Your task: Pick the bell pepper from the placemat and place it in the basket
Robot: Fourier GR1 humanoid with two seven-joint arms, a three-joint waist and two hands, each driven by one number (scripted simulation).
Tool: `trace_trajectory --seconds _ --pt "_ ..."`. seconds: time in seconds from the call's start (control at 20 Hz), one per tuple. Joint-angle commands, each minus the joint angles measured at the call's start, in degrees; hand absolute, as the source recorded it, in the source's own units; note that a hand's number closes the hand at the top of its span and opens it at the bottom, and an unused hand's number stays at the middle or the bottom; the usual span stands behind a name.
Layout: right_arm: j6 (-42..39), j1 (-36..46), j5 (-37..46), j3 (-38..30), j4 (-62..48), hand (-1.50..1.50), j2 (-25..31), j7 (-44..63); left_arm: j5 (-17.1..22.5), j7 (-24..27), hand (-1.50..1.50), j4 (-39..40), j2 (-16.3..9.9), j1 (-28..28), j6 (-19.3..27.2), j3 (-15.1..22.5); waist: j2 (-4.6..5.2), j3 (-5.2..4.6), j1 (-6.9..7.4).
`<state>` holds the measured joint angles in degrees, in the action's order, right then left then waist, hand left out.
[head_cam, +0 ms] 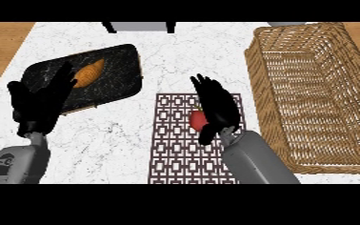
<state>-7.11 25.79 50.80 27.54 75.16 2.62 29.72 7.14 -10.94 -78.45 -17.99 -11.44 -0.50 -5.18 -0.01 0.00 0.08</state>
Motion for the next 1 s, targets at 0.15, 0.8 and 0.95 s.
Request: trace_trajectory --seconds 0.15,0.8,0.95 --pt "-4.8 -1.5 0.8 -3.0 3.1 -1.5 -1.4 -2.2 -0.9 -4.1 0.0 -0.7 1.5 -2.9 -0.2 -0.4 -0.01 0.0 -0.08" --pt "2.7 -4.6 5.9 0.1 -4.1 -1.5 -2.6 -6.4 -2.3 0.7 0.0 -0.1 2.2 0.7 -3.0 -2.7 0.05 0.0 0.24" --pt "0.6 -4.5 6.7 0.4 -2.6 -1.5 -2.6 -4.3 -3.0 -3.1 0.0 -4.5 3.1 1.0 -1.4 -2.4 -0.01 0.0 0.17"
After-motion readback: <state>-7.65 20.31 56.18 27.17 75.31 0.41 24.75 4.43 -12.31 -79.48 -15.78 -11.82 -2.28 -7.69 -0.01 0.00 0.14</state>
